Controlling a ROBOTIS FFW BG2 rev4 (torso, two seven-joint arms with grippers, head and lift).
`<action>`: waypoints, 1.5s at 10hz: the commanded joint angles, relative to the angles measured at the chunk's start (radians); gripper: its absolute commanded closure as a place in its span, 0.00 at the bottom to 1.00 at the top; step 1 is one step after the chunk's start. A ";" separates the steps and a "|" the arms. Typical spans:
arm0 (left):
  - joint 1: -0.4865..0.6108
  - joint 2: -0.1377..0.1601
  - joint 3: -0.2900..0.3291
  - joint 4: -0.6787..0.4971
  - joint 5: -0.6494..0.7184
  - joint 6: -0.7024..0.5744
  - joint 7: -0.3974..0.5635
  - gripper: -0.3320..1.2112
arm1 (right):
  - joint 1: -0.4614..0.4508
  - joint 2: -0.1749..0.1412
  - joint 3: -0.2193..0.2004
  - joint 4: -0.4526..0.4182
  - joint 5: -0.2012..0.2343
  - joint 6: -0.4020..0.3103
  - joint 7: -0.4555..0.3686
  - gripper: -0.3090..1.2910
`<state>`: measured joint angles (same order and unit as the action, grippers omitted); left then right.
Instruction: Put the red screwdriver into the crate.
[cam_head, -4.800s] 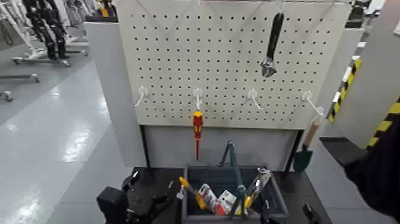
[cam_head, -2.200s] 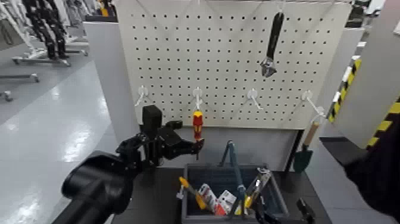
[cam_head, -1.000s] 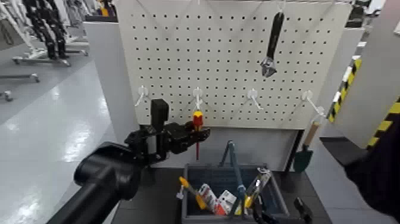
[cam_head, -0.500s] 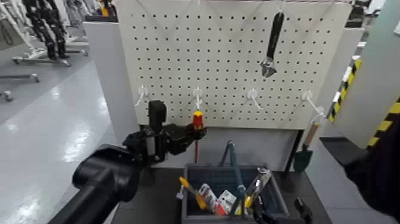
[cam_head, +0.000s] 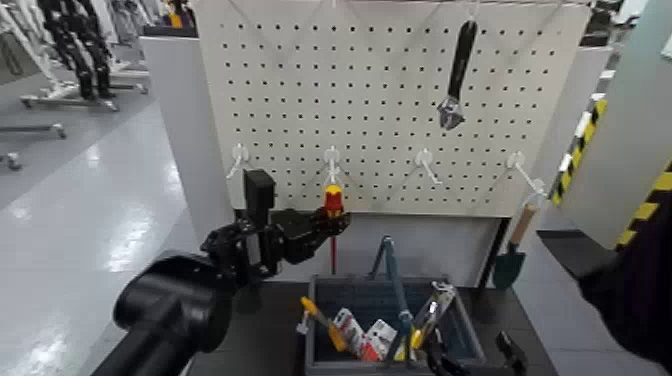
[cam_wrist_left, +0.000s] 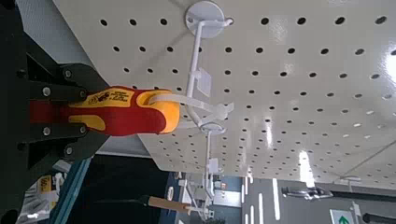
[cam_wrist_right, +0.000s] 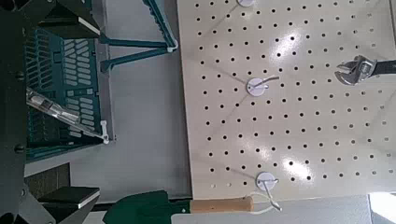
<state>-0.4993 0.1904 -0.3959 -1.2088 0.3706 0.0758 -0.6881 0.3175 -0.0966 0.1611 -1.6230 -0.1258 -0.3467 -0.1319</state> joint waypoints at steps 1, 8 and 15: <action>0.088 0.006 0.037 -0.153 0.019 0.048 0.013 0.95 | 0.002 0.002 0.000 -0.003 0.000 0.003 0.000 0.27; 0.234 0.000 0.022 -0.193 0.251 0.035 0.088 0.95 | 0.002 0.000 0.000 -0.005 0.000 -0.005 -0.002 0.27; 0.202 -0.005 -0.152 0.018 0.527 -0.005 0.151 0.92 | -0.002 -0.003 0.003 0.003 -0.003 -0.014 -0.003 0.27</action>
<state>-0.2961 0.1866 -0.5387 -1.1986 0.8795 0.0695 -0.5380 0.3156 -0.0997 0.1646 -1.6199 -0.1289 -0.3605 -0.1349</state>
